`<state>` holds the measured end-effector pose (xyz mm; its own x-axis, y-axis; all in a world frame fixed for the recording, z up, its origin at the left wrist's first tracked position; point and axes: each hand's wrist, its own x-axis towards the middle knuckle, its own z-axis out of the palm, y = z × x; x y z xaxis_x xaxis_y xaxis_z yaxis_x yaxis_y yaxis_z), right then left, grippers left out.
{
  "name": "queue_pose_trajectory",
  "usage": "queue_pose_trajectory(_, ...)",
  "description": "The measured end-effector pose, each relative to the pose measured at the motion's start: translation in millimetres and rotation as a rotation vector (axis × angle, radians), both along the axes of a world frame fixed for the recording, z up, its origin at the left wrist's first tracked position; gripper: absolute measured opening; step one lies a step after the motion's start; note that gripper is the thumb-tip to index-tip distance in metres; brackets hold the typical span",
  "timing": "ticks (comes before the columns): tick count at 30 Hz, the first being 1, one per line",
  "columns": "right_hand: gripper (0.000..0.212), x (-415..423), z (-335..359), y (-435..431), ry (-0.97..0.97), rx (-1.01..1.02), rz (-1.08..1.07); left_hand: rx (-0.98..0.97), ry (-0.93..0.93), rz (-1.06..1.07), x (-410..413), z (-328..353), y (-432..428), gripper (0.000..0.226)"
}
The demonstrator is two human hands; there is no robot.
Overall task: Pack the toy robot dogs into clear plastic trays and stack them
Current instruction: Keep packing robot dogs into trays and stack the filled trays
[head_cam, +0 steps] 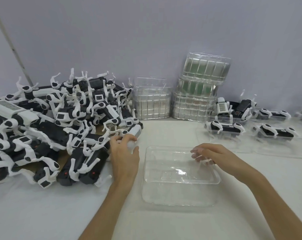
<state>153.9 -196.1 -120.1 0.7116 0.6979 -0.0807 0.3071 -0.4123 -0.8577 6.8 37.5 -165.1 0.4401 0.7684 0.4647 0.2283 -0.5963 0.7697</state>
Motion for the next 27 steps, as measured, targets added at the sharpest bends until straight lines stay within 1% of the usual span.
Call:
queue_pose_trajectory(3, 0.022, -1, 1, 0, 0.010, 0.008, 0.000, 0.090, -0.044, 0.017, -2, 2, 0, 0.026)
queue_pose_trajectory(5, 0.021, -2, 2, 0, -0.002, 0.006, 0.006, 0.103, -0.148, -0.005, -5, 7, 1, 0.028)
queue_pose_trajectory(7, 0.018, -3, 3, -1, -0.068, -0.005, 0.005, 0.088, -0.269, -0.070, -7, 15, 1, 0.029)
queue_pose_trajectory(9, 0.020, -5, 5, -1, -0.189, 0.019, -0.028, -0.040, -0.394, -0.172, -10, 27, -1, 0.027)
queue_pose_trajectory(11, 0.034, -12, 11, 1, -0.333, 0.151, -0.096, -0.256, -0.521, -0.315, -13, 40, -5, 0.027)
queue_pose_trajectory(13, 0.053, -22, 19, 3, -0.536, 0.317, -0.140, -0.425, -0.594, -0.481, -17, 52, -8, 0.031)
queue_pose_trajectory(16, 0.076, -38, 27, 12, -0.886, 0.450, -0.097, -0.527, -0.583, -0.708, -23, 61, -13, 0.044)
queue_pose_trajectory(18, 0.080, -49, 28, 20, -1.059, 0.465, -0.048, -0.527, -0.545, -0.783, -23, 62, -18, 0.044)
queue_pose_trajectory(20, 0.073, -56, 27, 26, -1.163, 0.482, -0.030, -0.523, -0.492, -0.797, -20, 60, -22, 0.046)
queue_pose_trajectory(22, 0.058, -57, 26, 27, -1.234, 0.505, -0.022, -0.498, -0.433, -0.789, -18, 59, -23, 0.045)
queue_pose_trajectory(24, 0.044, -56, 24, 27, -1.241, 0.523, -0.009, -0.474, -0.401, -0.775, -18, 59, -24, 0.045)
queue_pose_trajectory(25, 0.040, -56, 23, 27, -1.234, 0.527, -0.010, -0.461, -0.386, -0.766, -18, 59, -23, 0.046)
queue_pose_trajectory(27, 0.037, -54, 23, 26, -1.214, 0.527, -0.034, -0.398, -0.347, -0.748, -19, 62, -23, 0.056)
